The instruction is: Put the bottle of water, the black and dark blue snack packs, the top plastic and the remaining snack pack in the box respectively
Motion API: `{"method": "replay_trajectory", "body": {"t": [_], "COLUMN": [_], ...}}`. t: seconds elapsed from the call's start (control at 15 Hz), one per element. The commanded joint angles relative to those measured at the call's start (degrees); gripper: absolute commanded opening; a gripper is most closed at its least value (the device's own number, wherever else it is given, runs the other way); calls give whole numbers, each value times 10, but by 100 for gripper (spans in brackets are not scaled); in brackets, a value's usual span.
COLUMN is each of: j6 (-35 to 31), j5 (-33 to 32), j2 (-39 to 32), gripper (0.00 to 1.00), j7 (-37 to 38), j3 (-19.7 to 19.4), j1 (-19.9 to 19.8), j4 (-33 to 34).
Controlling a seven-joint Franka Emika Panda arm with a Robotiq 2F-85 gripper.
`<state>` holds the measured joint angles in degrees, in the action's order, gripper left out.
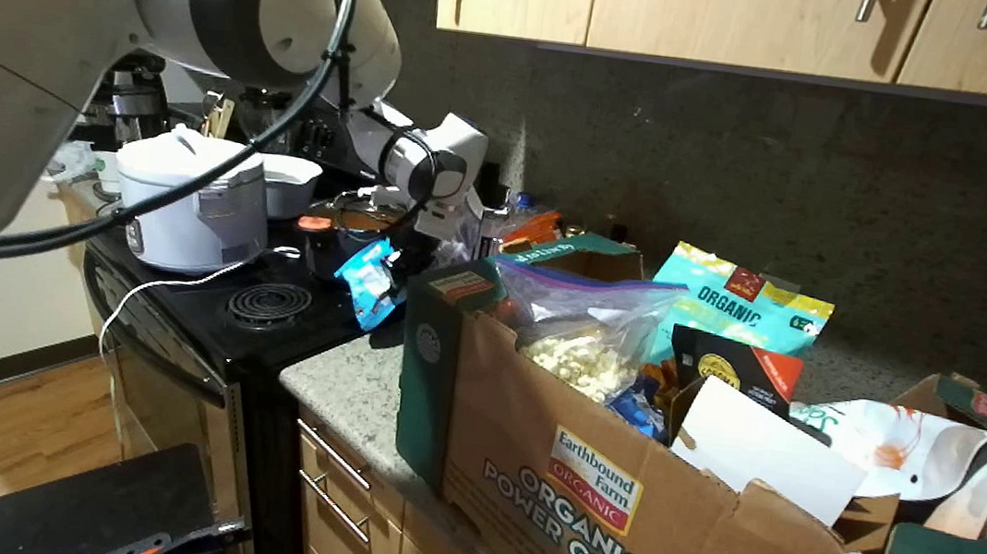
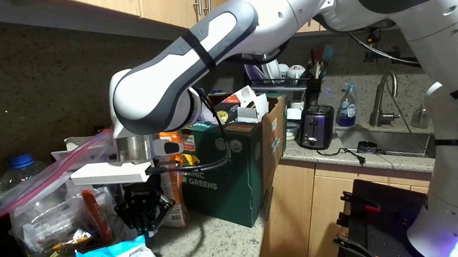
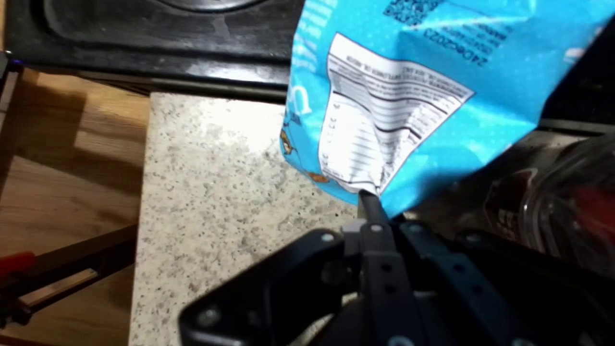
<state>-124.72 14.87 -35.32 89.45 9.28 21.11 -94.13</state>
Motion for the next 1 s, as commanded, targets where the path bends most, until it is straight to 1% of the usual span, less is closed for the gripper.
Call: {"method": "replay_trajectory", "body": {"t": [0.0,0.2,0.4,0.67,0.93], "j6": [60,94,112,107,109], "j5": [-17,-36,-56,-76,-102], "j2": [69,113,154,215,285], "gripper": [0,0,0,0,0], "j7": [16,25,45,77,132], "j3": [3,3,5,7,12], "j1": [15,26,29,26,19], "j4": [-23,-32,-43,-85,-137]}}
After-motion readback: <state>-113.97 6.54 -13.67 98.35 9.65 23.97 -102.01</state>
